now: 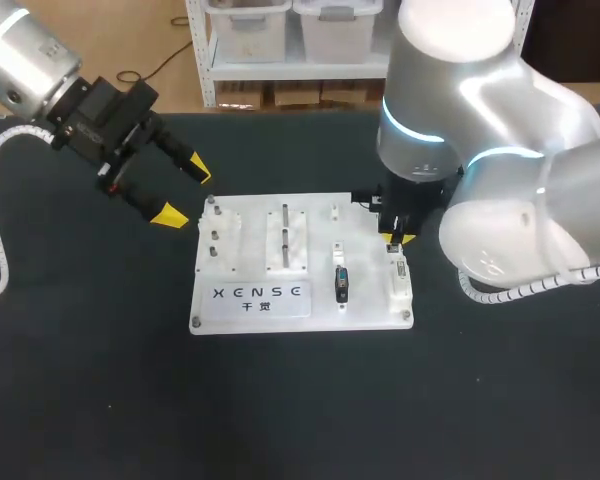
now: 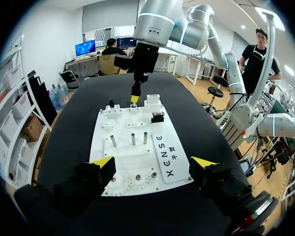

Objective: Insert the USB connector, Ethernet cable, and multi-pin plug into their matching sockets one by one.

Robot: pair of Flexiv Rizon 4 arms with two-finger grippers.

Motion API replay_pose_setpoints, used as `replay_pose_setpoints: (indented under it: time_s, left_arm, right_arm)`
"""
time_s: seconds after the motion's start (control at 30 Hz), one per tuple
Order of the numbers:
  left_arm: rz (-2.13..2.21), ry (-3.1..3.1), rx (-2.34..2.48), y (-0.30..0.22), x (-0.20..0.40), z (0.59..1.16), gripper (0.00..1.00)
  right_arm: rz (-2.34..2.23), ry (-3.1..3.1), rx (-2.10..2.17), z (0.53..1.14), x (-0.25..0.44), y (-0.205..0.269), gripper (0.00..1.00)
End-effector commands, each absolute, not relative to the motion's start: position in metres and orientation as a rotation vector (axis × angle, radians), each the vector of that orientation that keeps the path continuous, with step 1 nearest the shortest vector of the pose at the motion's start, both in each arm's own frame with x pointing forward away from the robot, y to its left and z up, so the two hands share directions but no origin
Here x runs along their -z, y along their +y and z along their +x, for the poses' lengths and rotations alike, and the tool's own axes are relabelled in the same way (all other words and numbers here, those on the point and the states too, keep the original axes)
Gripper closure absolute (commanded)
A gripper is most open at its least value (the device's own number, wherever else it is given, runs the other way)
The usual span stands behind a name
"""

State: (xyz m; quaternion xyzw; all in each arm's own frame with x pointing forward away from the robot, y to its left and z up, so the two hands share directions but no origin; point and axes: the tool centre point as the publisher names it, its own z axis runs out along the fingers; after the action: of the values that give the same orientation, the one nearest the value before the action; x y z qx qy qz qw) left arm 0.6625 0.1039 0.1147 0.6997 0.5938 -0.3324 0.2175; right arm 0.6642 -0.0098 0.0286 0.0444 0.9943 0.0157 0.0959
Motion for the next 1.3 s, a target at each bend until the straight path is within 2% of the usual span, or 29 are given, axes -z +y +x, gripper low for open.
replay_pose_setpoints:
  time_s: [0.03,1.3]
  left_arm:
    - [1.942,1.642,0.923,0.104,-0.115,0.664,0.00]
    - [1.942,1.642,0.923,0.104,-0.115,0.664,0.00]
  right_arm:
    - [0.124,2.934,-0.037,0.663,-0.024,-0.012,1.00]
    - [0.126,2.951,-0.012,0.669,-0.001,-0.006,1.00]
